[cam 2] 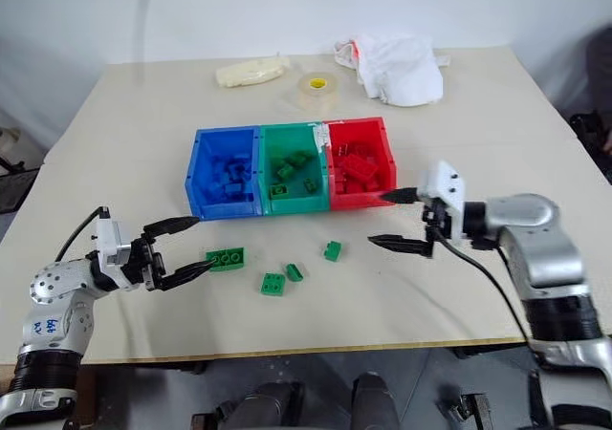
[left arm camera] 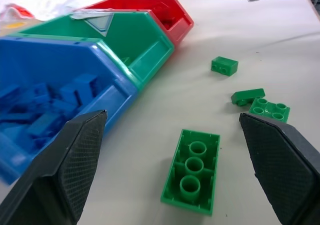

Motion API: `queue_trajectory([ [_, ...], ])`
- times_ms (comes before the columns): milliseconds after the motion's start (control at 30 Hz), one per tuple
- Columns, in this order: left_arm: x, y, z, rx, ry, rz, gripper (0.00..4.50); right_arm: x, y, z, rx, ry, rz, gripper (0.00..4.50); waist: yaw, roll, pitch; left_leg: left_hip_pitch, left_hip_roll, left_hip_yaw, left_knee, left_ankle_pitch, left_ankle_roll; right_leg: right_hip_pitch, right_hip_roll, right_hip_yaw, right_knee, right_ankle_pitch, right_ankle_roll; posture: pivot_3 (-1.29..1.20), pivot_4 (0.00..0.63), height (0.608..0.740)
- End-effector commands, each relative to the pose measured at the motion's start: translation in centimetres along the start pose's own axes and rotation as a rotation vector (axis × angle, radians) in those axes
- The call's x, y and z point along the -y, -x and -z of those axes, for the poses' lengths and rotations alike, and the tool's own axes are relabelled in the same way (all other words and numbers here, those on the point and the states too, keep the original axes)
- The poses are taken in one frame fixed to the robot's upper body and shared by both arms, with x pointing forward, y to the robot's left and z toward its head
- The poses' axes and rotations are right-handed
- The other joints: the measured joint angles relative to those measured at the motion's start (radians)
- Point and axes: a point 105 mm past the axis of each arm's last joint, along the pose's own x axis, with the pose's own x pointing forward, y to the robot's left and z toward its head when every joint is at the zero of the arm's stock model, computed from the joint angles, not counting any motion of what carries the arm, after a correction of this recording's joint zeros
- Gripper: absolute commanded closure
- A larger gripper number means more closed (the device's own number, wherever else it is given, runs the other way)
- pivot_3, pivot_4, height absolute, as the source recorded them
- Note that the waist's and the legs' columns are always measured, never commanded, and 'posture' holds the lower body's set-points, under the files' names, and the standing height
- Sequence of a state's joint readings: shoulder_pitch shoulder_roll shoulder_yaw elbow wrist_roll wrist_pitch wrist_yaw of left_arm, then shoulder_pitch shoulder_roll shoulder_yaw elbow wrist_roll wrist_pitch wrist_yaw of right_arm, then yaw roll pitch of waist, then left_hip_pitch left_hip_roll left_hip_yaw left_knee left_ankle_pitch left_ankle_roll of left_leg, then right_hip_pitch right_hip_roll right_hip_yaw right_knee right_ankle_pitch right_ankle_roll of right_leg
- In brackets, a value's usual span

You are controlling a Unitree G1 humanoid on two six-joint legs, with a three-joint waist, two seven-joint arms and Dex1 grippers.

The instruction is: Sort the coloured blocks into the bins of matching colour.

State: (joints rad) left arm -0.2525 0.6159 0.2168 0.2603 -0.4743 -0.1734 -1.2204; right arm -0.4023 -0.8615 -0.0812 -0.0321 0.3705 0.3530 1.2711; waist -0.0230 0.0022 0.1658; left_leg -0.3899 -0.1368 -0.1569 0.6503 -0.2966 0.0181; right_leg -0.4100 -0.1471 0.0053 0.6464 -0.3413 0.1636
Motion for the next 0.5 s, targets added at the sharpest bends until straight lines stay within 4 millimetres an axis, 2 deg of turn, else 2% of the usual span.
queue_trajectory([
  [33, -0.4, 0.6, -0.3, -0.003, -0.025, -0.007, 0.00, -0.4, 3.0, 1.5, -0.089, -0.013, 0.053, 0.04, -0.002, 0.000, 0.000, 0.000, 0.000, 0.001, 0.000, 0.000, 0.000, 0.000, 0.000, 0.000, 0.000, 0.000, 0.000, 0.00, 0.150, 0.740],
  [133, -0.5, 0.6, -0.2, -0.003, -0.025, -0.004, 0.00, -0.6, 4.4, 2.7, -0.141, -0.040, 0.083, 0.04, -0.007, 0.000, 0.000, 0.001, 0.000, 0.005, 0.000, 0.000, 0.000, 0.000, 0.000, 0.002, 0.000, 0.000, 0.000, 0.00, 0.150, 0.740],
  [267, -0.6, 0.5, -0.2, -0.003, -0.025, -0.001, 0.00, -0.7, 3.6, 2.0, -0.126, -0.027, 0.075, 0.04, -0.004, 0.000, 0.000, 0.002, 0.001, 0.005, 0.000, 0.000, 0.000, 0.000, 0.000, 0.002, 0.000, 0.000, 0.000, 0.00, 0.150, 0.740],
  [367, -0.5, 0.4, -0.2, 0.000, -0.028, 0.000, 0.00, -0.8, 1.5, 0.9, -0.092, 0.000, 0.030, 0.04, -0.004, -0.001, 0.001, 0.002, 0.001, 0.005, 0.000, 0.000, 0.000, 0.000, 0.000, 0.002, 0.000, 0.000, 0.000, 0.00, 0.150, 0.740],
  [500, 0.2, 0.4, -0.2, 0.006, -0.027, 0.008, 0.00, -1.8, -2.7, -0.2, -0.040, 0.015, -0.081, 0.04, -0.004, -0.002, 0.001, 0.002, 0.001, 0.004, 0.000, 0.000, 0.000, 0.000, 0.000, 0.002, 0.000, 0.000, 0.000, 0.00, 0.150, 0.740],
])
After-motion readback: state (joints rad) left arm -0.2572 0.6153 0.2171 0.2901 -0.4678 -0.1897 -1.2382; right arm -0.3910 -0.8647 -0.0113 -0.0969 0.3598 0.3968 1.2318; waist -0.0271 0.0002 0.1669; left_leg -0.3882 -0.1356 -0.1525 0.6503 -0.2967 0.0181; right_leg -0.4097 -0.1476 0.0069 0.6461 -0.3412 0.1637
